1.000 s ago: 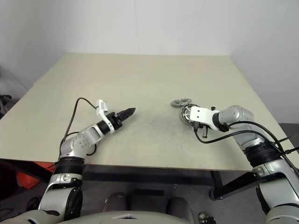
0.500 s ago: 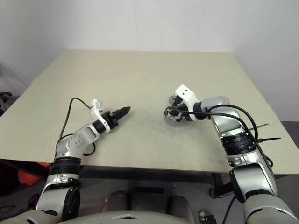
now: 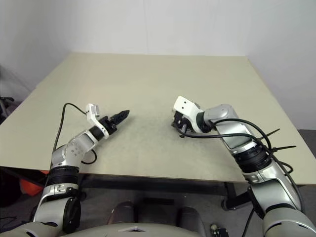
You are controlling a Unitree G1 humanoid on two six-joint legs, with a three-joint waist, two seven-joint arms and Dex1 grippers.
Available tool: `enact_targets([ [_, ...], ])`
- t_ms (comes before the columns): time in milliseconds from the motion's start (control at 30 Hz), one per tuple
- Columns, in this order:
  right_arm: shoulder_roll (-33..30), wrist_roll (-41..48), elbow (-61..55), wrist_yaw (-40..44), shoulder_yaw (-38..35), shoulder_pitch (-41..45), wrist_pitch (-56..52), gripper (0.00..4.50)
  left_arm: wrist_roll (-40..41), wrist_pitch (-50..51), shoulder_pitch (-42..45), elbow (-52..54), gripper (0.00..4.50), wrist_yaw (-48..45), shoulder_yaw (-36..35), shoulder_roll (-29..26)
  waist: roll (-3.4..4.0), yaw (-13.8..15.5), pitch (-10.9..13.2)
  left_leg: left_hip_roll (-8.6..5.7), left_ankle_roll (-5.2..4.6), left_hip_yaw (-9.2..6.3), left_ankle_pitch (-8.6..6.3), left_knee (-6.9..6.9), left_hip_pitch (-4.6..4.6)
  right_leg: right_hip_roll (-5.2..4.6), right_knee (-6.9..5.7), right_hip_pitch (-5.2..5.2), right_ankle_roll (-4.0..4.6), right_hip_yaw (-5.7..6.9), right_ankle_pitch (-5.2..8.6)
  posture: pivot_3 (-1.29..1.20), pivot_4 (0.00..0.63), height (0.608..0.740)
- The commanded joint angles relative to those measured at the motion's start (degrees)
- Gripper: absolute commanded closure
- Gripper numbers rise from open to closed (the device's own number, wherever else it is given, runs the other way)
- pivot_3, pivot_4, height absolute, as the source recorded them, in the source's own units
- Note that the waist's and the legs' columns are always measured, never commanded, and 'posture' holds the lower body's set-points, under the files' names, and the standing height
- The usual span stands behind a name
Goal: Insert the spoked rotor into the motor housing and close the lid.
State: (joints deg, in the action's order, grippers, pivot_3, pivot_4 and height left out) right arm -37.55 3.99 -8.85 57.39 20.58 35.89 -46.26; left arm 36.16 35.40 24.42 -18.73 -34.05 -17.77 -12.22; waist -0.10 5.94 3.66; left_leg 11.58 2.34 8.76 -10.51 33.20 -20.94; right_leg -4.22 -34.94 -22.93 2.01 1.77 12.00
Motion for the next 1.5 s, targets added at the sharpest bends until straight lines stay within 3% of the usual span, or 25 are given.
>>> enact_targets([
  [33,-2.18,-1.47,-3.06,0.25,0.99,-1.02,3.77,3.61,0.23,-0.95,1.06,0.52,1.12,-0.16,0.14,0.03,0.0,-0.03,0.0,0.0,0.0,0.0,0.0,0.0,0.0,0.0,0.0,0.0,0.0,0.0,0.0,0.0,0.0,0.74],
  [67,-2.34,-1.32,-3.2,0.38,0.99,-1.22,4.01,3.32,0.18,-0.99,1.21,0.39,1.12,-0.15,0.22,0.1,0.0,-0.05,0.0,0.0,0.0,0.0,0.0,0.0,-0.01,0.0,0.0,-0.01,0.0,0.0,0.0,0.0,0.0,0.74],
  [833,-1.38,-7.55,8.96,-1.59,2.46,-1.51,12.11,3.32,0.58,-0.61,-0.98,2.13,1.12,1.33,0.27,1.43,0.0,-0.25,0.0,-0.01,-0.01,0.0,0.0,0.06,0.01,0.0,-0.08,0.0,0.01,-0.01,0.0,0.0,0.0,0.74],
  [1200,-7.48,-14.0,8.51,5.58,8.44,-3.16,21.96,3.32,0.55,-1.0,-0.93,2.02,1.12,1.72,0.38,2.04,-0.02,0.11,-0.02,-0.02,-0.13,-0.01,-0.07,0.12,0.11,-0.02,-0.07,0.18,0.01,0.0,0.0,0.0,0.0,0.74],
  [1400,-6.71,-17.81,13.85,6.11,9.57,-1.33,27.36,3.32,0.56,-1.25,-1.65,2.45,1.12,1.9,0.27,2.44,-0.03,-0.1,-0.02,-0.02,-0.32,0.01,-0.19,0.11,0.7,-0.03,0.02,0.74,0.0,0.0,0.02,0.0,0.0,0.74],
  [1500,-5.6,-18.47,16.49,5.99,9.56,-0.36,28.68,3.94,0.67,-1.24,-2.21,2.84,1.12,2.05,0.03,2.32,-0.06,-0.19,-0.04,-0.02,-0.32,0.02,-0.19,0.1,0.96,-0.03,0.03,0.96,-0.04,-0.01,0.04,0.0,0.0,0.74],
])
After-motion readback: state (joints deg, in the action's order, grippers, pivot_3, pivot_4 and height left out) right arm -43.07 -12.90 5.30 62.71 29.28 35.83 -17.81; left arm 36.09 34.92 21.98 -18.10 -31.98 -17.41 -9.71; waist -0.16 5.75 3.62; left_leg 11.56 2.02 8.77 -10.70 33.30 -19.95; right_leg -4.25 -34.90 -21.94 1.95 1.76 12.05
